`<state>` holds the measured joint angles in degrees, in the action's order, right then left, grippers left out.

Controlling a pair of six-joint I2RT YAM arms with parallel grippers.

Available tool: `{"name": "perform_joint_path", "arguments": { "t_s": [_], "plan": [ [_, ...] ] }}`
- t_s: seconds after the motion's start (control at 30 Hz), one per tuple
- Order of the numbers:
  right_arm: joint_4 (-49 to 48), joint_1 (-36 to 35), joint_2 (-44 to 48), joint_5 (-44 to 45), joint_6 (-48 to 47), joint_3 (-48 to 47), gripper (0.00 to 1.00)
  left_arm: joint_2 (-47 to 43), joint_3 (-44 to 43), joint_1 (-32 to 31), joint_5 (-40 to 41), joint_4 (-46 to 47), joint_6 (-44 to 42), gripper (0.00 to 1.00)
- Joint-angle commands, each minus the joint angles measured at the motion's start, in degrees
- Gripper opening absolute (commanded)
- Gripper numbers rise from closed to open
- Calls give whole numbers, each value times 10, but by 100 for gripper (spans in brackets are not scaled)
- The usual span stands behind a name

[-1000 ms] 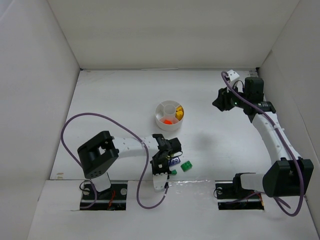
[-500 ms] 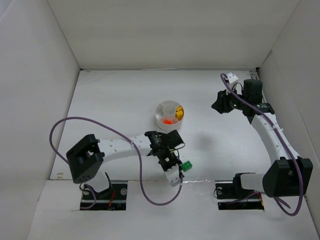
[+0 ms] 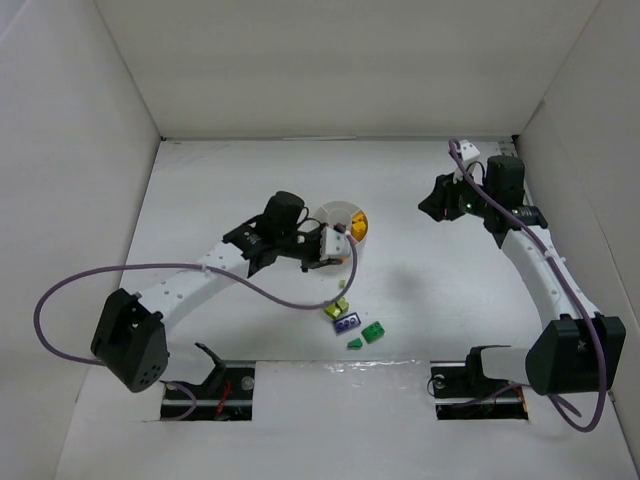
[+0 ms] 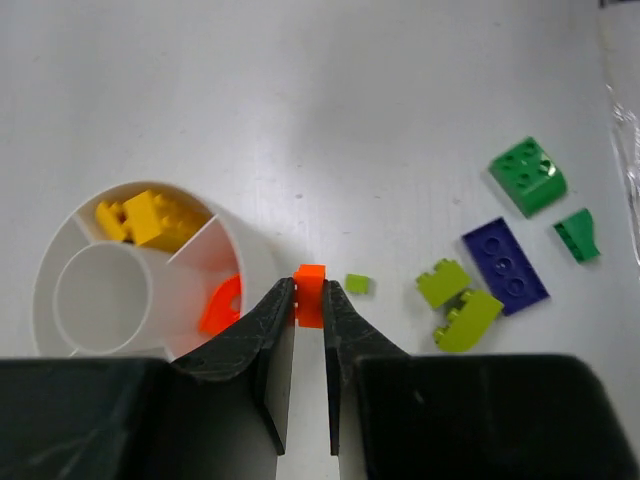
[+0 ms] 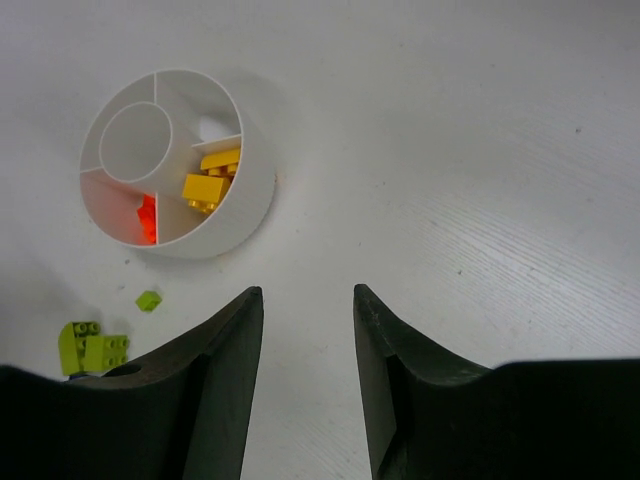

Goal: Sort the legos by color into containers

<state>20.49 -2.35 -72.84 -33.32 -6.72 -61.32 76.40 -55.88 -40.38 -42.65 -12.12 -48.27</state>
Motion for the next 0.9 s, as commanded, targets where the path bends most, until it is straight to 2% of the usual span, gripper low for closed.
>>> {"name": "perform_joint_path", "arguments": {
  "t_s": [0.0, 0.17, 0.33, 0.6, 0.87],
  "plan": [
    [-46, -5, -1, 6, 35, -10, 47, 20, -27, 43, -6, 101, 144, 4],
    [-46, -5, -6, 6, 35, -21, 49, 54, -55, 64, 8, 133, 179, 4],
    [-46, 1, -6, 6, 35, -16, 50, 83, -71, 64, 19, 131, 147, 4],
    [-46, 1, -6, 6, 35, -16, 50, 124, -93, 74, 19, 120, 142, 4],
    [-46, 1, -12, 6, 35, -16, 51, 135, -100, 74, 24, 120, 124, 4]
  ]
}}
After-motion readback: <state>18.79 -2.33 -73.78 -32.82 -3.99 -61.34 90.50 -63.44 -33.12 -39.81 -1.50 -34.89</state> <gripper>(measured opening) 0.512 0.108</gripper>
